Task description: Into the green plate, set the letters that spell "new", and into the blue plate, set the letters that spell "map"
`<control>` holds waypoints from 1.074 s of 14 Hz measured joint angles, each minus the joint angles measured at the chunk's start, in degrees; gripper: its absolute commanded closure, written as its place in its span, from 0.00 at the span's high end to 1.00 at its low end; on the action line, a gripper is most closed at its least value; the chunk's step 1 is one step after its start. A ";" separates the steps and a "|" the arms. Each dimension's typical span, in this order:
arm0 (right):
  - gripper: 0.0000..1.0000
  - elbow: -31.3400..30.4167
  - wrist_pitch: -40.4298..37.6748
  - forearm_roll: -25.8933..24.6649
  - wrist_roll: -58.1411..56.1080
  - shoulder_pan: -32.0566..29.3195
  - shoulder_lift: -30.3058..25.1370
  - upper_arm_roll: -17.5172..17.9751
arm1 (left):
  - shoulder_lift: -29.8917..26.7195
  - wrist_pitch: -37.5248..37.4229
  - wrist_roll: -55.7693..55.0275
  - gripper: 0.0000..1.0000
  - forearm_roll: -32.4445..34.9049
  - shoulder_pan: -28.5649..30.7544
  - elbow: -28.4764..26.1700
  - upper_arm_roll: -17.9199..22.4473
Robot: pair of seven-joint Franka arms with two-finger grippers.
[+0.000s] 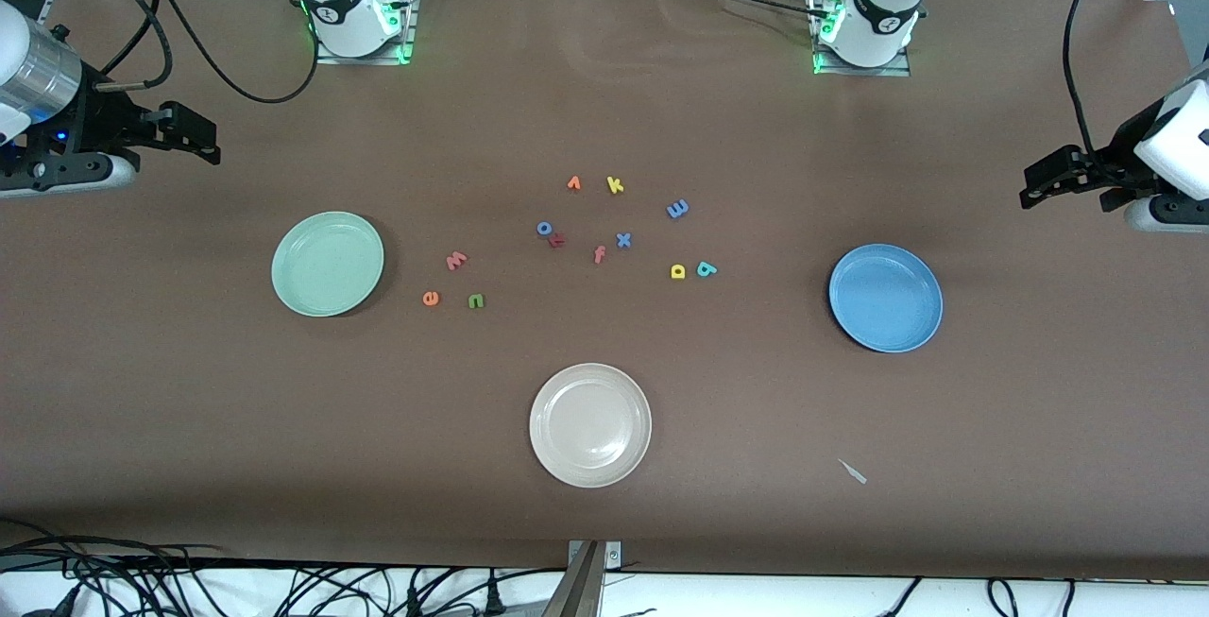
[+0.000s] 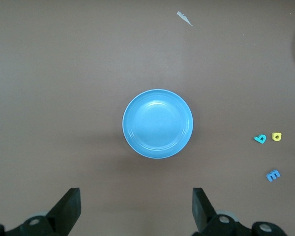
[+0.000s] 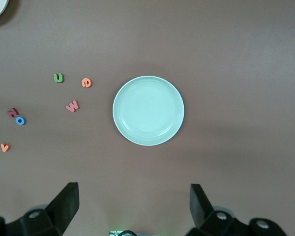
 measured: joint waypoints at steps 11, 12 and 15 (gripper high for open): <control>1.00 -1.11 0.30 0.01 -0.01 0.00 0.10 0.01 | 0.00 0.00 0.00 1.00 0.00 0.00 0.00 0.00; 1.00 -1.15 0.30 0.01 -0.01 0.00 0.10 0.01 | 0.00 0.00 0.00 1.00 0.00 0.00 0.00 0.00; 1.00 -1.16 0.36 0.01 -0.01 0.00 0.10 0.02 | 0.00 0.00 0.00 1.00 0.00 0.00 0.00 0.00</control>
